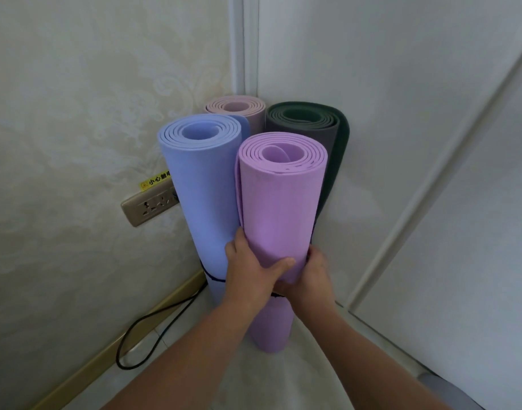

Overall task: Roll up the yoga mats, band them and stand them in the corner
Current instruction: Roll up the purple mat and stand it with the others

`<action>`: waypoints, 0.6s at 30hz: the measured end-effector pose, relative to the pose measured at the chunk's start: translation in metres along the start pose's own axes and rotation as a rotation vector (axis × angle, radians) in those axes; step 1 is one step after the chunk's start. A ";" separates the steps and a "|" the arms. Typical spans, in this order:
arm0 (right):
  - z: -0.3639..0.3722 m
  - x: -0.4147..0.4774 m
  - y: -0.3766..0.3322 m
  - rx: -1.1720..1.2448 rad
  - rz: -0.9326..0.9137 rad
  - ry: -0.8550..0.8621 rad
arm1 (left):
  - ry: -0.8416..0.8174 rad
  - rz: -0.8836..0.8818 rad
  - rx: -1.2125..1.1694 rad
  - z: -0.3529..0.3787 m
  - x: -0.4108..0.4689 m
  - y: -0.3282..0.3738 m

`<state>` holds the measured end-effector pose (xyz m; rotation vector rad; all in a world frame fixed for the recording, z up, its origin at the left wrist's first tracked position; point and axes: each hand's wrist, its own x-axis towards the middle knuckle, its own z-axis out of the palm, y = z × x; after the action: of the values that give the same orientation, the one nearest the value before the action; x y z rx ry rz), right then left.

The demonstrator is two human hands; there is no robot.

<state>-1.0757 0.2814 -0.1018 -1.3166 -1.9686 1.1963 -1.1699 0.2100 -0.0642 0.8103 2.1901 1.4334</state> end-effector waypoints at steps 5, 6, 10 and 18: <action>-0.009 -0.013 -0.002 -0.037 -0.013 -0.018 | 0.015 -0.028 0.039 -0.005 -0.012 0.011; -0.013 -0.018 -0.004 -0.055 -0.007 -0.034 | 0.009 -0.033 0.043 -0.006 -0.015 0.013; -0.026 -0.026 -0.006 -0.109 0.000 -0.051 | -0.009 -0.073 0.026 -0.015 -0.028 0.023; -0.069 -0.055 -0.027 -0.163 0.021 -0.093 | -0.039 -0.133 0.026 -0.032 -0.065 0.053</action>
<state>-1.0124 0.2552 -0.0401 -1.3863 -2.1633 1.1453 -1.1273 0.1614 -0.0015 0.6815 2.1937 1.3161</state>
